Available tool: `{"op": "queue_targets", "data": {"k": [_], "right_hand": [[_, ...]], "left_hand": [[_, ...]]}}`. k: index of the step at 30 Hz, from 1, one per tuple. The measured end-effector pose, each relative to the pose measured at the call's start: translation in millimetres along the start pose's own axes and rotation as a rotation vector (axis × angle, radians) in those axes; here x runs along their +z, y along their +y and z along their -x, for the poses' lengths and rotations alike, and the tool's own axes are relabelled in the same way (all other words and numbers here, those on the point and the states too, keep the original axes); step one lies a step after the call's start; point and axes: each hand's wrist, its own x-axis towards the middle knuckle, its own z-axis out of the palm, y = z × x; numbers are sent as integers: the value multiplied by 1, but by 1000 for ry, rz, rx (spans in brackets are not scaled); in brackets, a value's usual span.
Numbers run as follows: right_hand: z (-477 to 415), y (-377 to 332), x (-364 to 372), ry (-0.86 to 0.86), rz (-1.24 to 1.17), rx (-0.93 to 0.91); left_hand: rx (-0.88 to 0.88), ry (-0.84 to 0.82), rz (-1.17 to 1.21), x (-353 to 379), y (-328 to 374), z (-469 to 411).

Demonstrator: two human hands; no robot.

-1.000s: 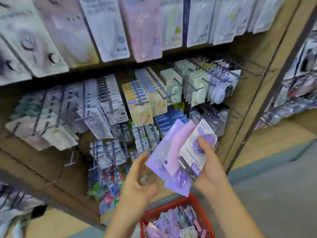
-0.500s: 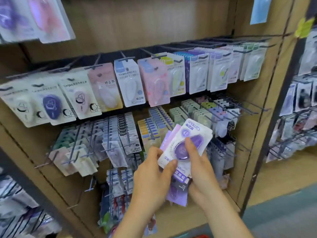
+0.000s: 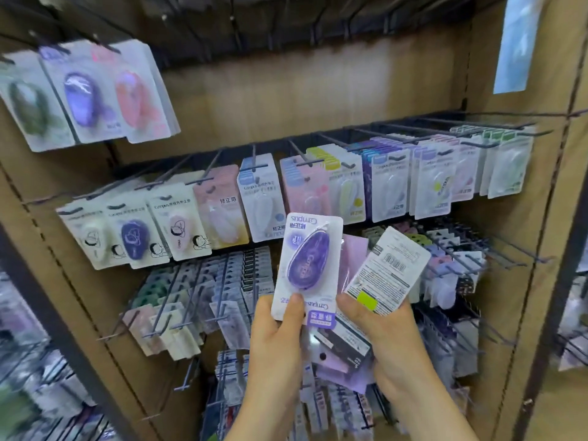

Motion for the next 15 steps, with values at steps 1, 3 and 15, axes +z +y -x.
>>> {"op": "queue_targets", "data": {"k": [1, 3, 15], "right_hand": [[-3, -4, -4, -1, 2, -23], [-8, -15, -9, -13, 9, -66], [-30, -80, 5, -329, 414, -223]], "left_hand": [[-1, 4, 31, 1, 1, -2], [18, 19, 91, 4, 5, -4], [305, 121, 102, -23, 73, -17]]}}
